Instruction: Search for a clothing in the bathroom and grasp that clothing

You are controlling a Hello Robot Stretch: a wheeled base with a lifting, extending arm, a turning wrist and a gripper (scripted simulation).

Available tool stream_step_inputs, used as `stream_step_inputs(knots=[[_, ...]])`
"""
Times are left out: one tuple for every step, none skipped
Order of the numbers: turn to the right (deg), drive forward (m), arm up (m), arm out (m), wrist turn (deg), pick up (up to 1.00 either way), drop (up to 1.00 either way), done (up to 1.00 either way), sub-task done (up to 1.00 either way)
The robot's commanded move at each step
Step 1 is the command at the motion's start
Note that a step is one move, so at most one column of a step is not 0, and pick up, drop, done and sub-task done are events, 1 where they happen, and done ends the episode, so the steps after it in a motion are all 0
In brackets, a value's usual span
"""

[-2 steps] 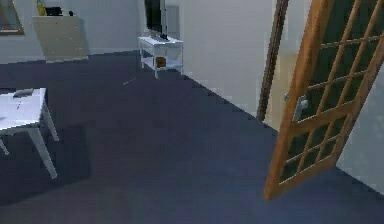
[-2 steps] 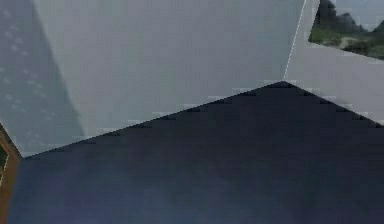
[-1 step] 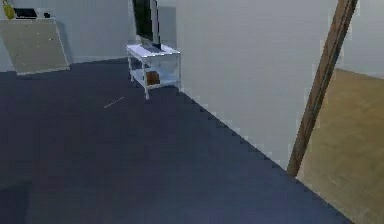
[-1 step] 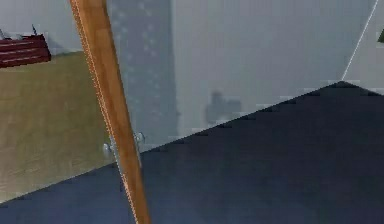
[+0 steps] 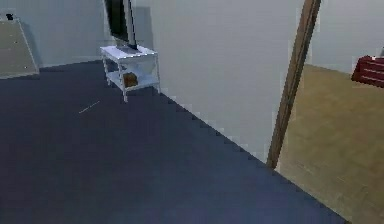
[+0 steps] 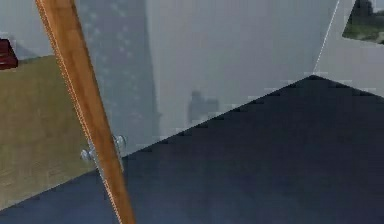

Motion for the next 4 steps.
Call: stream_step_inputs(knots=[[0.0, 0.20, 0.00, 0.00, 0.0, 0.00, 0.00, 0.00, 0.00], [27.0, 0.00, 0.00, 0.00, 0.0, 0.00, 0.00, 0.00, 0.00], [0.0, 0.40, 0.00, 0.00, 0.0, 0.00, 0.00, 0.00, 0.00], [27.0, 0.00, 0.00, 0.00, 0.0, 0.00, 0.00, 0.00, 0.00]])
